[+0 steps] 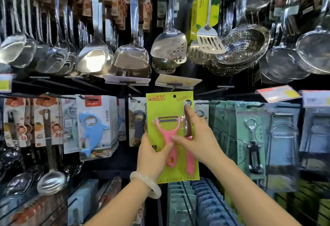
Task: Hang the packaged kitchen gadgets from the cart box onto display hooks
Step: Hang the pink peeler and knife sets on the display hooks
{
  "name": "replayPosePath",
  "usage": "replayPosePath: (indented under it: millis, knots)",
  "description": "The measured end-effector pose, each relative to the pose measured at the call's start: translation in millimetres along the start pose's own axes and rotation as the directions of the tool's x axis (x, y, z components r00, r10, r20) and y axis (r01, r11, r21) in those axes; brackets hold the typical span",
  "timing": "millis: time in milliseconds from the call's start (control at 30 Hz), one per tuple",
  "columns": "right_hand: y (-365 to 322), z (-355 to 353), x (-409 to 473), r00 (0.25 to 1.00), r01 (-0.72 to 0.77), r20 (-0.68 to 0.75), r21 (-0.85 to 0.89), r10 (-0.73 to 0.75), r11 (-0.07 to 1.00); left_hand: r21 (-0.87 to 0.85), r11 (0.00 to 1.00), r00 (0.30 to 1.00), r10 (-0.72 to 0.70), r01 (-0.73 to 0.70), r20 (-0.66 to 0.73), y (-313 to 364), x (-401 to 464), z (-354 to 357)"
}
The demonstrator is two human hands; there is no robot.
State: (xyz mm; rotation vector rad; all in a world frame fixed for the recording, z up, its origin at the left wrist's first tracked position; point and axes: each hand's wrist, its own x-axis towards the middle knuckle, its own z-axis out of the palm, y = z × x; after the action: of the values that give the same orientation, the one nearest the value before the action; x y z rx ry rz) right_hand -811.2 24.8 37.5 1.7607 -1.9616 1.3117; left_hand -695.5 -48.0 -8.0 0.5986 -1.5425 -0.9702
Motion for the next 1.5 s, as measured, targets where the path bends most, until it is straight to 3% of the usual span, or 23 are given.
replayPosePath:
  millis: [200,333,433,500,533,600,667,733,800,900,1000,1133,1267,1433,1500]
  knots:
    - [8.7,9.7,6.0,0.998,-0.023,0.052,0.009,0.023,1.0,-0.049,0.998,0.999,-0.033,0.033,0.005,-8.7,3.0,-0.2]
    - [12.1,15.3,20.3,0.991,-0.083,0.11,0.053,0.077,0.995,0.014,0.997,0.996,-0.083,0.082,0.032,-16.1,18.1,0.5]
    - [14.2,21.4,26.2,0.985,-0.137,0.112,0.059,0.13,0.989,0.23,0.966,0.991,-0.133,0.123,0.03,-26.6,25.3,3.6]
    - [17.5,27.3,25.6,0.984,-0.155,0.094,0.064,0.149,0.986,0.445,0.881,0.986,-0.166,0.161,-0.028,-26.8,20.3,5.7]
    - [20.7,30.1,22.8,0.986,-0.154,0.08,0.079,0.148,0.985,0.554,0.822,0.991,-0.121,0.132,-0.058,-25.3,13.6,7.0]
    - [29.9,33.5,11.0,0.989,-0.144,0.055,0.084,0.14,0.986,0.719,0.693,0.995,0.101,-0.061,-0.012,-21.2,-3.3,11.1]
    - [40.3,33.3,-9.0,0.99,-0.141,0.013,-0.029,0.142,0.99,0.79,0.531,0.93,0.342,-0.306,0.13,-30.3,-12.4,18.6]
    - [54.4,30.1,-36.2,0.989,-0.147,-0.052,-0.167,0.14,0.975,0.794,0.415,0.878,0.379,-0.444,0.293,-37.0,-20.9,33.4]
    - [69.2,21.4,-67.0,0.984,-0.176,-0.08,-0.294,0.16,0.939,0.766,0.377,0.848,0.337,-0.52,0.41,-44.6,-33.9,57.8]
    - [107.5,-1.6,-117.5,0.954,-0.299,-0.139,-0.518,0.267,0.801,0.651,0.433,0.771,0.204,-0.624,0.603,-41.5,-67.3,102.5]
    - [147.8,-43.4,-168.8,0.863,-0.466,-0.207,-0.68,0.462,0.566,0.492,0.556,0.605,0.025,-0.67,0.796,-40.7,-106.5,155.6]
    - [190.5,-109.7,-238.5,0.734,-0.567,-0.308,-0.768,0.605,0.298,0.362,0.607,0.468,0.019,-0.708,0.884,-31.0,-161.3,230.1]
    - [217.6,-176.0,-300.5,0.658,-0.623,-0.365,-0.756,0.658,0.203,0.231,0.607,0.314,0.032,-0.761,0.949,-8.1,-217.4,301.4]
    - [245.7,-263.1,-356.9,0.6,-0.668,-0.494,-0.742,0.629,0.055,0.12,0.623,0.188,0.044,-0.773,0.981,22.9,-284.9,393.1]
    - [257.8,-293.7,-377.8,0.539,-0.689,-0.52,-0.725,0.663,-0.008,0.079,0.628,0.136,0.043,-0.774,0.99,36.3,-311.8,426.0]
